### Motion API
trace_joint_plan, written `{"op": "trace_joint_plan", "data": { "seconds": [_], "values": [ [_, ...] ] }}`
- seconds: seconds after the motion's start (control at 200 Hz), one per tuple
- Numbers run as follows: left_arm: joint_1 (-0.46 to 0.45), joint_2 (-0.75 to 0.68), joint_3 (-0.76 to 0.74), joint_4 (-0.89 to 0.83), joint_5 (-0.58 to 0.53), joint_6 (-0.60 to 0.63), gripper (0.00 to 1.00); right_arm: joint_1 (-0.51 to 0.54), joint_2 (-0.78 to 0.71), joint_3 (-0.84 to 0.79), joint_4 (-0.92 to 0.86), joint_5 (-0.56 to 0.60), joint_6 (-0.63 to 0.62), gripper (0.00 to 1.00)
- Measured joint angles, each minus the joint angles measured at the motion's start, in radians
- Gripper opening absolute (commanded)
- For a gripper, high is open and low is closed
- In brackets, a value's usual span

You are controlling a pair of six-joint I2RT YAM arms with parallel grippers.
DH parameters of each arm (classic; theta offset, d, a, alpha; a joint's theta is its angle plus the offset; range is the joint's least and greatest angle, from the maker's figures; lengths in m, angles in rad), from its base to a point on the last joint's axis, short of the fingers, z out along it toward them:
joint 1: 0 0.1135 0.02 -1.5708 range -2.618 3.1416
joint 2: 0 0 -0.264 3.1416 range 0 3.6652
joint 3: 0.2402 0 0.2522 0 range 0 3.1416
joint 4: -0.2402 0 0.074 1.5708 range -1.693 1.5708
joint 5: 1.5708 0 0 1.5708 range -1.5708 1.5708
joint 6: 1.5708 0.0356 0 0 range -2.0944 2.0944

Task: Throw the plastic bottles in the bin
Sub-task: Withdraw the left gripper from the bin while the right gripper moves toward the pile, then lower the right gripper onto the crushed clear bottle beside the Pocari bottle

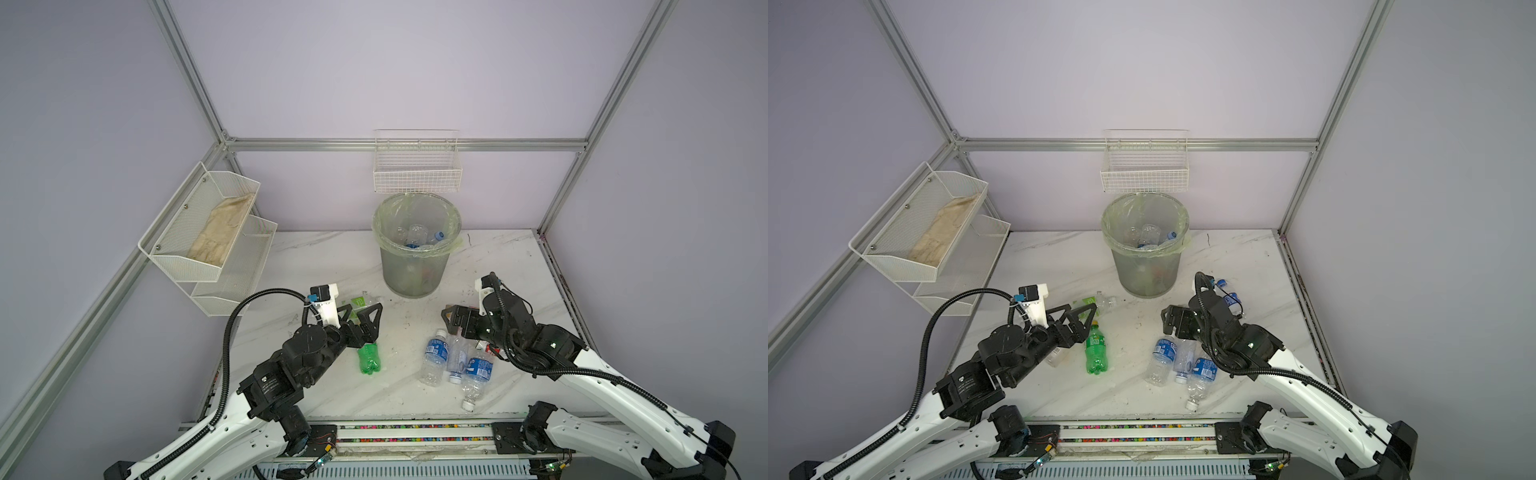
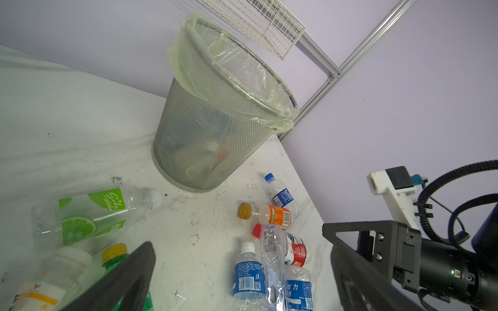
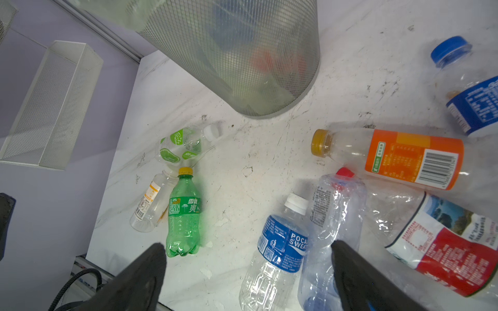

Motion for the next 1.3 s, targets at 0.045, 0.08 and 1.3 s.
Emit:
{"op": "trace_joint_plan", "data": {
  "seconds": [0.045, 0.08, 1.3],
  "values": [
    [-0.002, -0.01, -0.002, -0.019, -0.006, -0.016, 1.0, 0.0, 0.01, -0.001, -0.001, -0.006, 0.003, 0.97],
    [-0.002, -0.012, -0.003, -0.034, -0.013, -0.026, 1.0, 0.0, 0.019, -0.003, 0.0, -0.011, 0.006, 0.97],
    [-0.019, 0.173, -0.062, -0.08, -0.049, -0.098, 1.0, 0.0, 0.175, -0.223, 0.065, 0.08, 0.074, 0.79]
  ]
}}
